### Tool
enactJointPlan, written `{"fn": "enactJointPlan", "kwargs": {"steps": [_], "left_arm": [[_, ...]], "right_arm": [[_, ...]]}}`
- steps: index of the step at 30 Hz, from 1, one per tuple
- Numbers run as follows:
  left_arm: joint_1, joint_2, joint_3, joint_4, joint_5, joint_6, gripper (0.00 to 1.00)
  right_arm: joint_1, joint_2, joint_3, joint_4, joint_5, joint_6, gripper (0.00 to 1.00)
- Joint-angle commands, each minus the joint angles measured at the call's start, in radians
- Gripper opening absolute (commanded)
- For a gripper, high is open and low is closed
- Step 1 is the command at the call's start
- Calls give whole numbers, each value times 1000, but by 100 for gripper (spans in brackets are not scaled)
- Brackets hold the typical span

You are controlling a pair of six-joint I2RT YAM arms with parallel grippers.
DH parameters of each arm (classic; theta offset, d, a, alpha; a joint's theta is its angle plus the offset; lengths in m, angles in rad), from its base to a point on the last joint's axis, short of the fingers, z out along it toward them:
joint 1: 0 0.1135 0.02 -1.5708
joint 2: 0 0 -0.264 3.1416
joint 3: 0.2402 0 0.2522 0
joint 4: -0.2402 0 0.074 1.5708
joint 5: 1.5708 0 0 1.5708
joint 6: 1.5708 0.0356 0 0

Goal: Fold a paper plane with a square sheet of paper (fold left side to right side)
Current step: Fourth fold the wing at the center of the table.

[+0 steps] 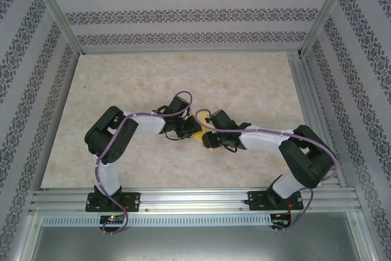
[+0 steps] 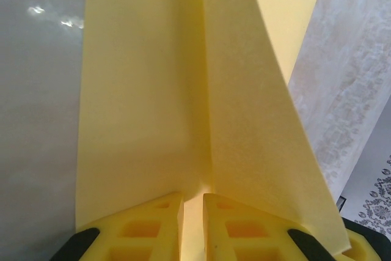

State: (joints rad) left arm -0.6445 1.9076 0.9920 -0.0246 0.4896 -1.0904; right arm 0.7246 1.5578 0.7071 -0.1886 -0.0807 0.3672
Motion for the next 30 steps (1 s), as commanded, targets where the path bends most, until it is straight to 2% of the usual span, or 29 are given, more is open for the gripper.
{"fn": "enactJointPlan", "kwargs": {"steps": [1,14,30], "left_arm": [[-15,5,10,5,-3,-3,18],[-15,5,17,-3,0,2,18],[-15,4,20,-12,-2,10,18]], "right_arm": [[14,23,32,15,-11,-7,38],[21,67,66,11,-17,-11,33],[3,60,44,32,-42,12,11]]}}
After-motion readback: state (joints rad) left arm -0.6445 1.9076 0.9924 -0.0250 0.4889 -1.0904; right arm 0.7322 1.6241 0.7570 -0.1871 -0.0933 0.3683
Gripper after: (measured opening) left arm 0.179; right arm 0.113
